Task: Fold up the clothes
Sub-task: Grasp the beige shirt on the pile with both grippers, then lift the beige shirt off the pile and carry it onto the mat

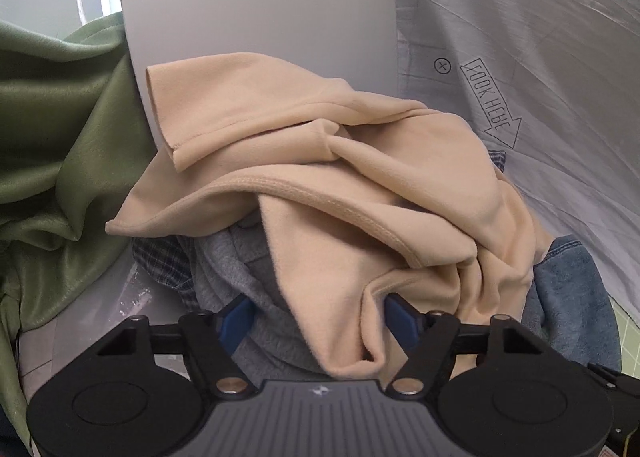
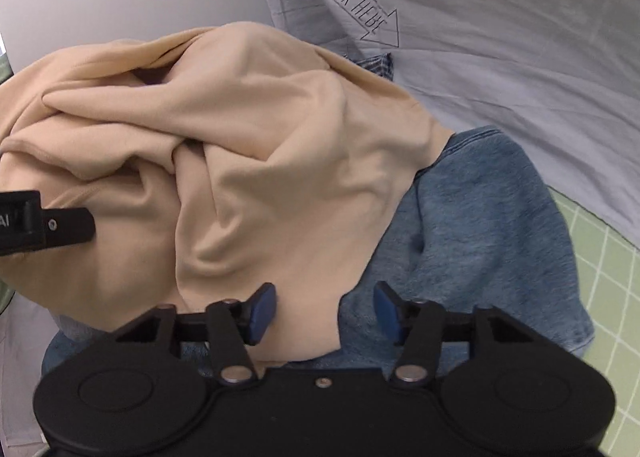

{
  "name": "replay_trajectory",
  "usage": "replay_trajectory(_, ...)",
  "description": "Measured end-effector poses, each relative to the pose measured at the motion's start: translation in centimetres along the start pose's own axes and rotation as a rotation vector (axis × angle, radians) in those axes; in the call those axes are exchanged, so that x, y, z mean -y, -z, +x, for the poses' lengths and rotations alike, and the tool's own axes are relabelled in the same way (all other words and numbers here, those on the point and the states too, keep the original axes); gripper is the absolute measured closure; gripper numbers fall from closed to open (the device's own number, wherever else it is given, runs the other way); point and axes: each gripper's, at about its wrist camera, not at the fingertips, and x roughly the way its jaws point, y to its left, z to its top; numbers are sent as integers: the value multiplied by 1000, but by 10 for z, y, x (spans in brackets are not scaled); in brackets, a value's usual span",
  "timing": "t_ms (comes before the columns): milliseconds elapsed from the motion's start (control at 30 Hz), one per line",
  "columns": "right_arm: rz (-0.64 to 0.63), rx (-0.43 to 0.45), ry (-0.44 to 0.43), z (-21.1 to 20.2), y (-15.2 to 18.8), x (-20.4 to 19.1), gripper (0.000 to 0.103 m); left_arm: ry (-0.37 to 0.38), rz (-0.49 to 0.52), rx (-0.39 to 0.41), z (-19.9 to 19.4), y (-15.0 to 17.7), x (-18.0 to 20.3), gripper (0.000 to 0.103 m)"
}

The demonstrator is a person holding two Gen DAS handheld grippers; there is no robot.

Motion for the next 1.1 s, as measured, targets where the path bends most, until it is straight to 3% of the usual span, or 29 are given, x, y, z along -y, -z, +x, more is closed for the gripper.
replay_trajectory(67, -22, 5, 7, 1, 2, -4, 72, 0, 24, 4, -3, 2, 3, 43)
replay_trajectory(100, -46, 12, 19, 0, 2, -5, 90, -2, 34, 7, -5, 2, 4, 47)
replay_trajectory(167, -59, 35, 7, -7, 3, -1, 95, 7, 38, 8, -9, 3, 5, 56)
replay_trajectory(233, -51, 55, 11, -18, 4, 3, 97, 33, 35, 9, -15, 1, 5, 74)
replay_trajectory(300, -66, 69, 33, -29, 5, 2, 97, 56, 45, 18, -23, 1, 7, 83)
replay_trajectory(467, 7, 41, 60, -44, 9, 2, 97, 104, 51, 16, -32, 3, 3, 84)
replay_trajectory(533, 68, 23, 48, -47, 13, 3, 79, 124, 45, 14, -31, 3, -3, 81)
replay_trajectory(667, 122, -5, 22, -40, 20, 0, 74, 150, 52, 18, -28, 4, -8, 81)
replay_trajectory(833, 83, 37, 28, -40, 21, -8, 99, 167, 85, 30, -25, 6, -6, 87)
replay_trajectory(933, 71, 72, 40, -49, 21, -8, 100, 180, 83, 36, -28, 6, -6, 93)
replay_trajectory(1100, 109, 135, 94, -77, 23, 2, 101, 229, 110, 50, -45, 7, -6, 95)
